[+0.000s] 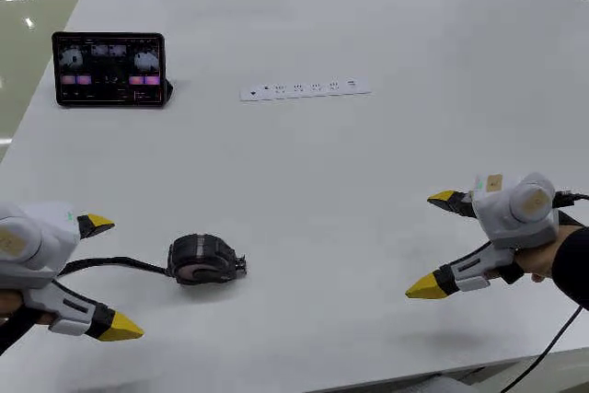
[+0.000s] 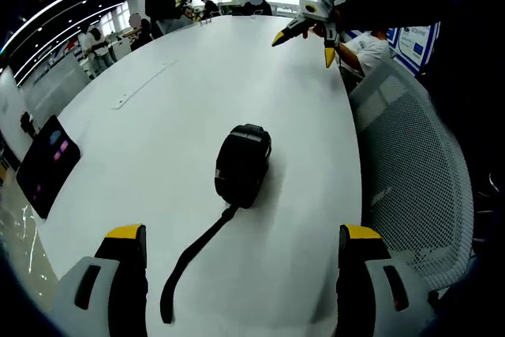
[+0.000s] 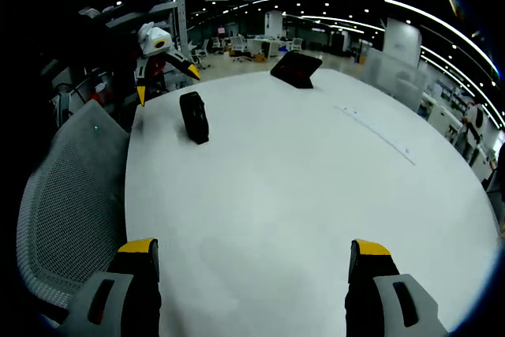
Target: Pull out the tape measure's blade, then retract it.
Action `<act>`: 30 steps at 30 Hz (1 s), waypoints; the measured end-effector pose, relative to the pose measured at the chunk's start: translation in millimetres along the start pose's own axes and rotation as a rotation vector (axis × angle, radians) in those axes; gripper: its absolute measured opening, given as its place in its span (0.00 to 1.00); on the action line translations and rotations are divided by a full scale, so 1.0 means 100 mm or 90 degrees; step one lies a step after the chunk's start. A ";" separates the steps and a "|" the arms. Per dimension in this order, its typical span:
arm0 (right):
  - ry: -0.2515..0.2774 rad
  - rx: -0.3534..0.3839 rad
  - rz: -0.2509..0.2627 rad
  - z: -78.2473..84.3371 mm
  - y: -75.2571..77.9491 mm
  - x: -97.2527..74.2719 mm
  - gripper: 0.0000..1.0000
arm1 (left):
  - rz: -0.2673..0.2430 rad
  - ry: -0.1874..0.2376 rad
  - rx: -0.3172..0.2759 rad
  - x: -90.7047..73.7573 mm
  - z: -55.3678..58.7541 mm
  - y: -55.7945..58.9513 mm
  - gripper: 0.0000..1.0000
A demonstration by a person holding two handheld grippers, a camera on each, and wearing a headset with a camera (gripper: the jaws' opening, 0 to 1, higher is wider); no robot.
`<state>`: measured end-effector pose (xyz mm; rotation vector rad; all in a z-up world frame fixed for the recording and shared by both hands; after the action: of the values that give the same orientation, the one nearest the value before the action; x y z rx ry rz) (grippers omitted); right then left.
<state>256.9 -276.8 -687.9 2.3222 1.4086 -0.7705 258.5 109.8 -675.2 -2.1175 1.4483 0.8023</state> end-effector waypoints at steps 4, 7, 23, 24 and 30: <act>-0.006 -0.018 -0.020 -0.07 -0.01 0.15 1.00 | 0.013 0.001 0.000 0.10 -0.12 -0.05 0.99; 0.002 -0.016 -0.037 -0.16 -0.03 0.24 1.00 | 0.019 -0.005 0.009 0.18 -0.15 -0.07 0.99; 0.010 -0.052 -0.103 -0.41 -0.20 0.87 1.00 | 0.055 -0.017 0.067 0.62 -0.33 -0.07 0.99; 0.011 -0.054 -0.107 -0.42 -0.22 0.91 1.00 | 0.059 -0.018 0.068 0.64 -0.34 -0.06 0.99; 0.004 -0.075 -0.123 -0.49 -0.28 1.16 1.00 | 0.066 -0.034 0.097 0.74 -0.33 -0.02 0.99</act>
<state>288.1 -155.5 -717.2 2.1249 1.6534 -0.7125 287.9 39.0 -702.2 -1.9079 1.5505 0.7551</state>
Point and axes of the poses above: the centre of the closed fingertips' face, and the gripper's own axes: x roughly forward along the fingers, y roughly to its right, z roughly out of its underside, the point moved 4 cm from there along -x, roughly backward along the fingers, and after that the axes turned 9 degrees about y, right-handed, at the moved point
